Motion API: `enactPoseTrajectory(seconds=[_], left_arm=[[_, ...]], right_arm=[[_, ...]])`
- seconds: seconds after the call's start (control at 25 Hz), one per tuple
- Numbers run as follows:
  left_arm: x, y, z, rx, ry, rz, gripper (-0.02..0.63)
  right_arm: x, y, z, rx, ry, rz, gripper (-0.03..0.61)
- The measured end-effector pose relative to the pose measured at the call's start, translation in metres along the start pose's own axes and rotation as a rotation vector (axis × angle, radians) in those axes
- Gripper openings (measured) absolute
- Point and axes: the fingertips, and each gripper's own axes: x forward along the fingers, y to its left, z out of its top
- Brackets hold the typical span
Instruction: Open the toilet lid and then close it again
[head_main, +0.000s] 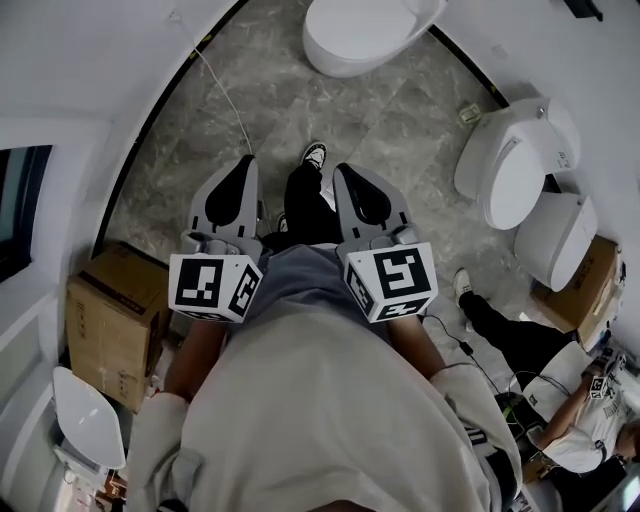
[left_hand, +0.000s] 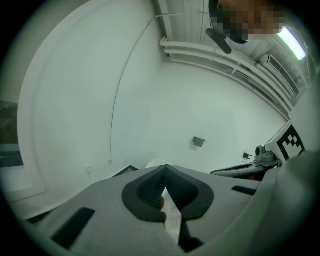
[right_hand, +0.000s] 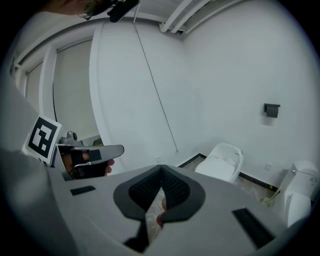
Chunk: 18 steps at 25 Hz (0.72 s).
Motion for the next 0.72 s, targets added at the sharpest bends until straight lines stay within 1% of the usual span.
enactPoseTrajectory(seconds=[0.28,0.52,0.72], left_arm=[[0.076,0.010,0.028,0.009,0.017,0.006,0.002],[0.153,0.009,0.052,0.047,0.045,-0.022,0.003],[0.205,0.003,0.065,0.067,0.068,-0.041,0.003]], right_arm=[[0.050,-0.054,0.033,0.021,0.007,0.010,0.009],[0.089,-0.112,0.059,0.065,0.007,-0.010,0.009],[0.110,-0.154,0.069,0.097,0.016,-0.024,0.009]])
